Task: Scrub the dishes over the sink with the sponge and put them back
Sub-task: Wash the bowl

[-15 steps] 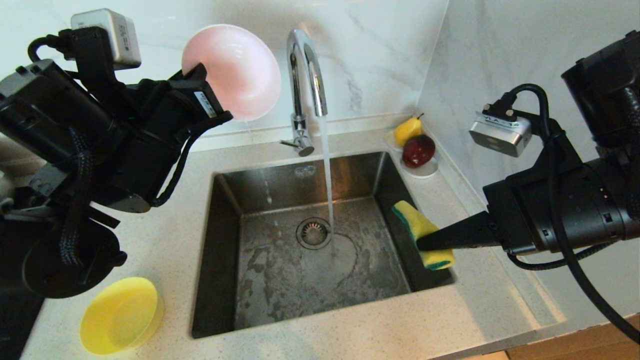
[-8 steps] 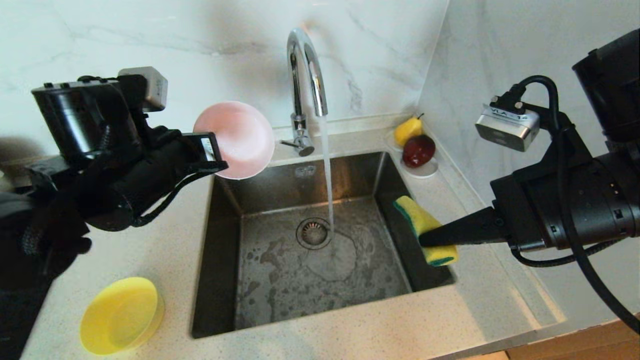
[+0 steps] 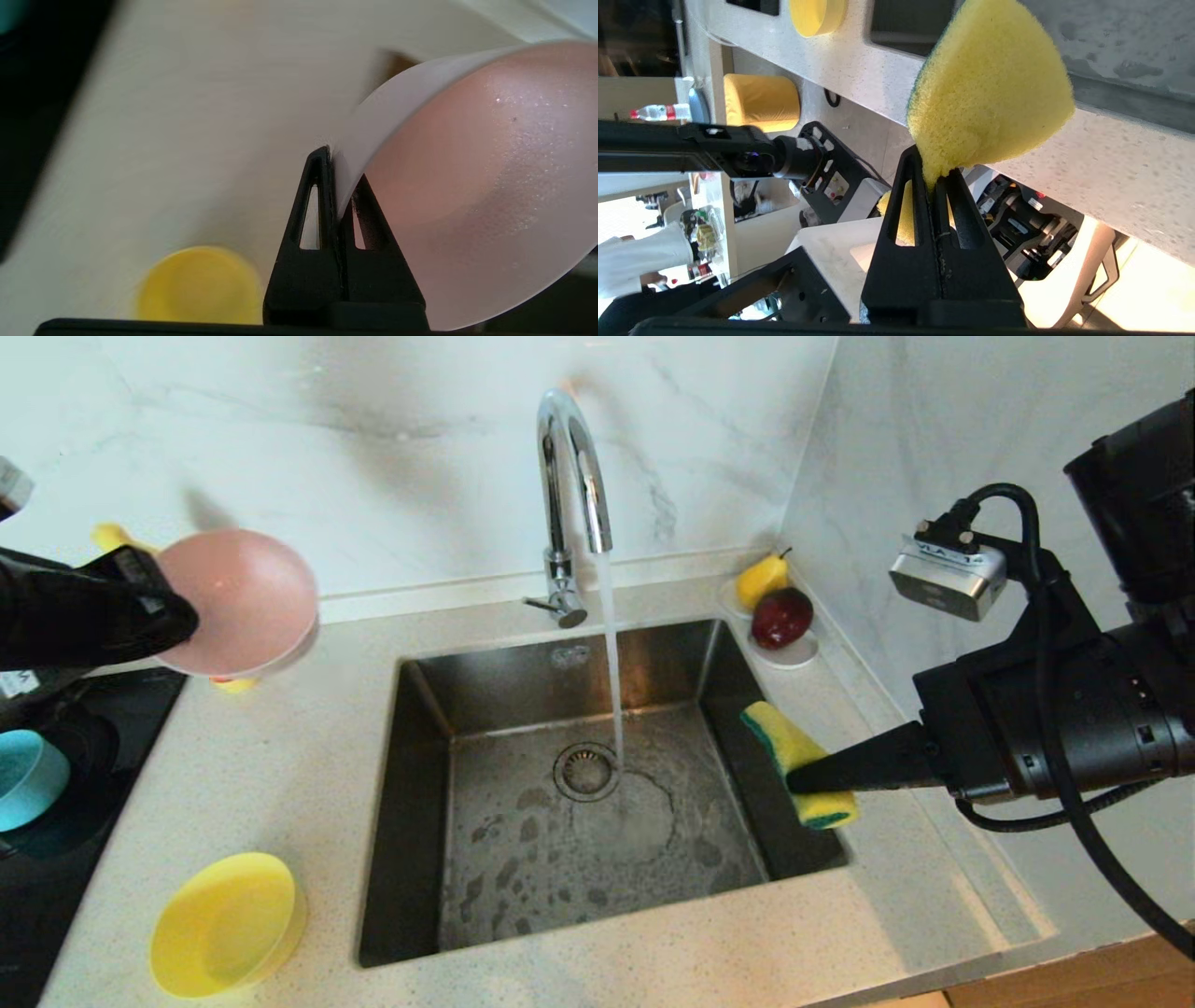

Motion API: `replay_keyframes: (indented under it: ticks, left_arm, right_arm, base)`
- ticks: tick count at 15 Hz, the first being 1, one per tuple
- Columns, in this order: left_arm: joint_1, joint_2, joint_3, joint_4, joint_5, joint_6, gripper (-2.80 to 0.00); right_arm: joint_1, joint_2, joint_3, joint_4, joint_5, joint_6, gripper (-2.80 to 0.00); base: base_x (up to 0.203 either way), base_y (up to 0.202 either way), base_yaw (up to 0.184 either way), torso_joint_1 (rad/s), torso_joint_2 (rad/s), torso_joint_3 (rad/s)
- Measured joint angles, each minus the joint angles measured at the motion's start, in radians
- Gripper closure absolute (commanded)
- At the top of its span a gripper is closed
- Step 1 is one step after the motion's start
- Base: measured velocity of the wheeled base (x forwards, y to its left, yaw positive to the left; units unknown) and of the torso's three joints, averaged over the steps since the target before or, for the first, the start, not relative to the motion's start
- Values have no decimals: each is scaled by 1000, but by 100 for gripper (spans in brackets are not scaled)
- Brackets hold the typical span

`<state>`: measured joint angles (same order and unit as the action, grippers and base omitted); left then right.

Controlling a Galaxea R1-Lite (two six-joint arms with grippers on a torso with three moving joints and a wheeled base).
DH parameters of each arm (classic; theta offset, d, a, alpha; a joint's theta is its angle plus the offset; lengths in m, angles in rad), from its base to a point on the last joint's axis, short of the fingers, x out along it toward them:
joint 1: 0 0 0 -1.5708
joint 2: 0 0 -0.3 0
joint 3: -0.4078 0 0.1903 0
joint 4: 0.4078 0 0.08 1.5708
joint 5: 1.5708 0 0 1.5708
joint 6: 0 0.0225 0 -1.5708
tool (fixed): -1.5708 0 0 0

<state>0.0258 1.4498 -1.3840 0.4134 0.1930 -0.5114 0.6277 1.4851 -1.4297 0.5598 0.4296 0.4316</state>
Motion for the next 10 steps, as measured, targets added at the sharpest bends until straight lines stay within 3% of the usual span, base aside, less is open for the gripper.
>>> replay_keyframes:
  ticks: [2, 4, 6, 10]
  left_arm:
    - [133, 14, 40, -18, -13, -32, 0]
    - [237, 55, 113, -130, -20, -48, 0]
    - [296, 105, 151, -196, -22, -86, 0]
    - [367, 199, 170, -200, -30, -175, 0]
  right_arm:
    - [-7, 3, 14, -1, 0, -1, 0]
    - [-9, 5, 17, -2, -1, -3, 0]
    - [-10, 6, 19, -2, -1, -3, 0]
    - [-22, 6, 30, -1, -1, -4, 0]
  base:
    - [0, 0, 0, 0, 0, 0]
    - [0, 0, 0, 0, 0, 0]
    - [0, 0, 0, 0, 0, 0]
    - [0, 0, 0, 0, 0, 0]
